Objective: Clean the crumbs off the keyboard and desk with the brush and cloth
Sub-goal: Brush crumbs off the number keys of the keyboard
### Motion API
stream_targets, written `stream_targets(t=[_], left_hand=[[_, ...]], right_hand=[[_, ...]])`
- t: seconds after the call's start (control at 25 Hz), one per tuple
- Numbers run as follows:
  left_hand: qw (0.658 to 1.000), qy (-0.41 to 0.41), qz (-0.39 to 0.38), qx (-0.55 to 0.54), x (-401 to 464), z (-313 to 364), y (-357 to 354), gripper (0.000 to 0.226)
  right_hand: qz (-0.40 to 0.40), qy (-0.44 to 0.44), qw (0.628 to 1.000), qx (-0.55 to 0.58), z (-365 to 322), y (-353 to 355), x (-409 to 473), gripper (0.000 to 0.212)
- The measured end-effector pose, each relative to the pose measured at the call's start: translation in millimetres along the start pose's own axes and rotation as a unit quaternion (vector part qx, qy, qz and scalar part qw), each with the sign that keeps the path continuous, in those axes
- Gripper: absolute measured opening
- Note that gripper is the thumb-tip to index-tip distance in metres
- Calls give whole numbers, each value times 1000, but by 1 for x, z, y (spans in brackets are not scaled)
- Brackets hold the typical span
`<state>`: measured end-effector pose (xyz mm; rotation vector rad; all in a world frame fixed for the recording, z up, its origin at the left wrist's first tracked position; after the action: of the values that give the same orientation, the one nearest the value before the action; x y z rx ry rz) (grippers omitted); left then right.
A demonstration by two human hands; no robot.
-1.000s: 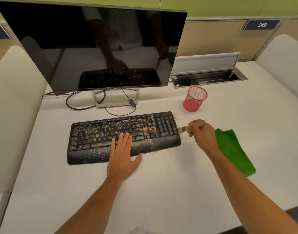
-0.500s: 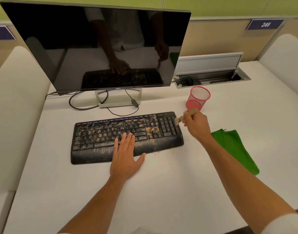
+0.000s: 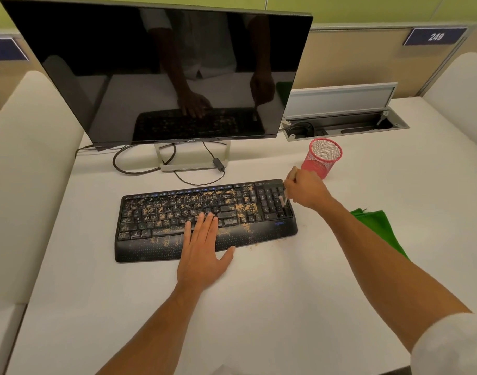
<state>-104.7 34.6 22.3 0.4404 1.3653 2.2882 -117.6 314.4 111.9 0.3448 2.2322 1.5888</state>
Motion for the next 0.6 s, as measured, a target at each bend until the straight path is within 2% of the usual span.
stream_targets(t=[0.24,0.32,0.44,0.6], left_hand=[[1000,0,-2,6,0,0,-1,84],[1000,2,-3,4,0,-1,-1,84],[1000,4,-2,3,0,-1,-1,85],[1000,3,-1,7,0,0,0,84]], right_hand=[[-119,-18,993,-5,11,-12,-8,33],[-80,-26,996,19,10,-3,-5,37],[27,-27,996,76,6,14,7,41],[77,-5,991,113,-7,13,14,33]])
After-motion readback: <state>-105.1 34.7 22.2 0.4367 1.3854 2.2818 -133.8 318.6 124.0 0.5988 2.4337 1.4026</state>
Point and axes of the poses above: each hand's wrist, its own x-axis towards the middle knuckle, its own y-axis out of the back of the hand, z = x × y, the point moved 9 cm from there along x, towards the middle knuckle, and after that the axes turned 11 degrees about -x, right-handed, at the moved point
